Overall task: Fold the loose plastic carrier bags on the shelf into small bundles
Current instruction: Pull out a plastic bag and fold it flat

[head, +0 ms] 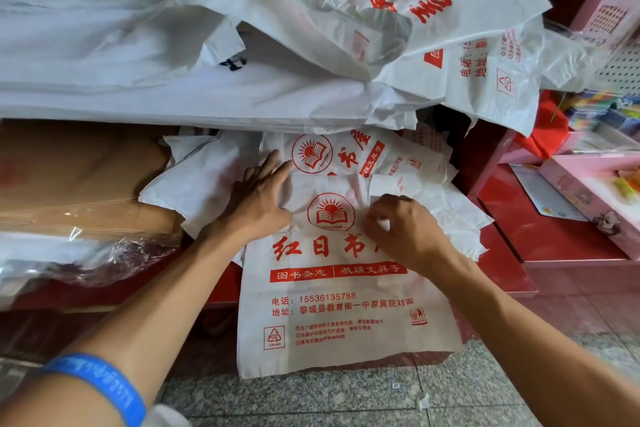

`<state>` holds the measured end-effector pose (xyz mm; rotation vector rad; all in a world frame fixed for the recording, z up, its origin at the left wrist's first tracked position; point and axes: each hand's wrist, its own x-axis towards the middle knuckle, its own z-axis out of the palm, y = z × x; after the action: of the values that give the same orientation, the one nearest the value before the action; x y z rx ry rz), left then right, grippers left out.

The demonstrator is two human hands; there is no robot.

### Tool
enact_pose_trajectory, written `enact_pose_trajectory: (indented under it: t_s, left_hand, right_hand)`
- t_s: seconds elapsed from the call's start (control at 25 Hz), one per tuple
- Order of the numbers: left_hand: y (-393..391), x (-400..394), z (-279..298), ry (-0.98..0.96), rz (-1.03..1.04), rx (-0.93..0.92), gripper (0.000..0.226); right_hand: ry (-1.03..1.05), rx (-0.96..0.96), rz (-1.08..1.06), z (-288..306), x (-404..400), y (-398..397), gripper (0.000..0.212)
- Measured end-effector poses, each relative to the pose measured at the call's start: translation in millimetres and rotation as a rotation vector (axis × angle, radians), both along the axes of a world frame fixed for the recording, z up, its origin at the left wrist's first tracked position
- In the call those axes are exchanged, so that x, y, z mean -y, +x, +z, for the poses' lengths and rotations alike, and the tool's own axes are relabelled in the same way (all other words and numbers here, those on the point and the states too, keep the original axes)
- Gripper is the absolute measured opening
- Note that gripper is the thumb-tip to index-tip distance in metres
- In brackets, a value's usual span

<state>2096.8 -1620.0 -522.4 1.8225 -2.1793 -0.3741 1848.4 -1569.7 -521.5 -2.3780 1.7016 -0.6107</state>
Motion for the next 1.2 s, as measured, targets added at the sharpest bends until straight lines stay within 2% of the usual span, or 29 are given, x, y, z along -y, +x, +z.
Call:
enact_pose_trajectory:
  t_s: [0.08, 0.16, 0.28, 0.36, 0.44, 0.56, 0.68, 0.92, 1.08, 1.12, 1.2]
  left_hand:
    - [-2, -1, 1, 0.000, 0.008, 0.057, 0.091]
    - [-2, -1, 1, -0.035, -0.005, 0.084, 0.088]
    - [-2, -8, 1, -0.163, -0.035, 0.160, 0.076]
    - [-7, -17, 5, -0.271, -0.091, 0.160, 0.065]
    - [-13, -27, 10, -0.302, -0.173, 0.134, 0.055]
    - [-17, -46, 14, -0.241, -0.294, 0.141, 0.047]
    - [-13, -61, 17, -0.168, -0.350, 0.115, 0.036]
    - [-2, -87, 29, -0.112, -0.356, 0.091, 0.020]
    - [-4, -111, 35, -0.112, -0.423, 0.083, 0.028]
    - [-6, -119, 33, -0.074, -0.459, 0.102, 0.038]
    - [-11, -135, 25, 0.039, -0.492, 0.217, 0.077]
  right_hand:
    - [-0.046, -0.060, -0.021, 0, 2, 5, 0.025]
    - [0.010, -0.148, -0.065, 1, 5, 11, 0.027]
    - [0.054, -0.291, -0.182, -1, 11, 16, 0.056]
    - [0.014, -0.292, -0.258, -3, 18, 16, 0.067]
    - [0.006, -0.242, -0.327, -3, 26, 14, 0.069]
    - [0.057, -0.171, -0.410, -5, 37, 8, 0.073]
    - [0.092, -0.147, -0.402, -12, 42, 6, 0.071]
    - [-0.001, -0.182, -0.330, -3, 32, 7, 0.060]
    - [-0.072, -0.159, -0.238, 12, -2, 6, 0.051]
    - [-0.106, -0.117, -0.133, 17, -17, 10, 0.046]
    - [-0.139, -0.052, 0.130, 23, -47, 18, 0.034]
